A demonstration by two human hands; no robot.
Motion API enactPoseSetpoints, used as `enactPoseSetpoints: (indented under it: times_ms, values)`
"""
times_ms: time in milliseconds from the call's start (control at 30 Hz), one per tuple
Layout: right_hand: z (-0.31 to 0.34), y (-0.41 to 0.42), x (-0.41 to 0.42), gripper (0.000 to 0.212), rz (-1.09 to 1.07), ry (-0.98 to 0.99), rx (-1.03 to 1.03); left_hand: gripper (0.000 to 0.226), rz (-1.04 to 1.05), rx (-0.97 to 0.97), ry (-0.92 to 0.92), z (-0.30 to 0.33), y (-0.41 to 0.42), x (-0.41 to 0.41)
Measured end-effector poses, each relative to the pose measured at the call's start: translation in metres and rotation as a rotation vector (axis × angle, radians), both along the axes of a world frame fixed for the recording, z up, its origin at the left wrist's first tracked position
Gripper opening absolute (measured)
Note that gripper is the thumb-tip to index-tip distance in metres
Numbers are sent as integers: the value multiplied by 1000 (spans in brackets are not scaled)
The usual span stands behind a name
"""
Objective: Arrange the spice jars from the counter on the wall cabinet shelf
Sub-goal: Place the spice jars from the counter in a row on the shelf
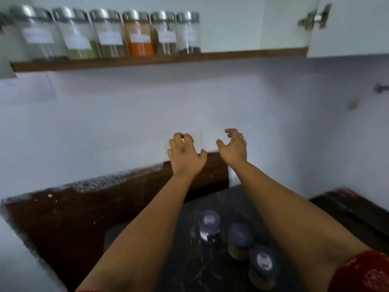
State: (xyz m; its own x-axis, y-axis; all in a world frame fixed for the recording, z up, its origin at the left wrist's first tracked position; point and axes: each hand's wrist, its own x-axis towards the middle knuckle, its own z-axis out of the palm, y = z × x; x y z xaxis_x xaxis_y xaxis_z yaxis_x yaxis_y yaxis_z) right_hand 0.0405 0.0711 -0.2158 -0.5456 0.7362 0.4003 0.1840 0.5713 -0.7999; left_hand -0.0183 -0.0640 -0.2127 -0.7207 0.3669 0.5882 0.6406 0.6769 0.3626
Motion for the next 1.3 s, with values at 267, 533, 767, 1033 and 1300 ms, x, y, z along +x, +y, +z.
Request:
enactPoseSetpoints:
  times_ms: [267, 533, 767, 1033, 1300]
  values:
    - [-142, -4, 101, 63, -179, -473, -210, 61, -160, -343, -471, -180, -34, 76]
    - [-219, -38, 178, 102, 28, -1130, -193, 56, -370, -489, -701, -235, -42, 125]
    - [-221, -31, 185, 81, -94, -922, -273, 55, -438, -527, -761, -238, -40, 121]
    - [-172, -14, 168, 68, -96, -312, -427, 82, -219, 428, -1981, -217, -18, 124]
    - [-146, 1, 164, 62, 155, 173, -805, 95, -673, 928, -2324, -172, 0, 134]
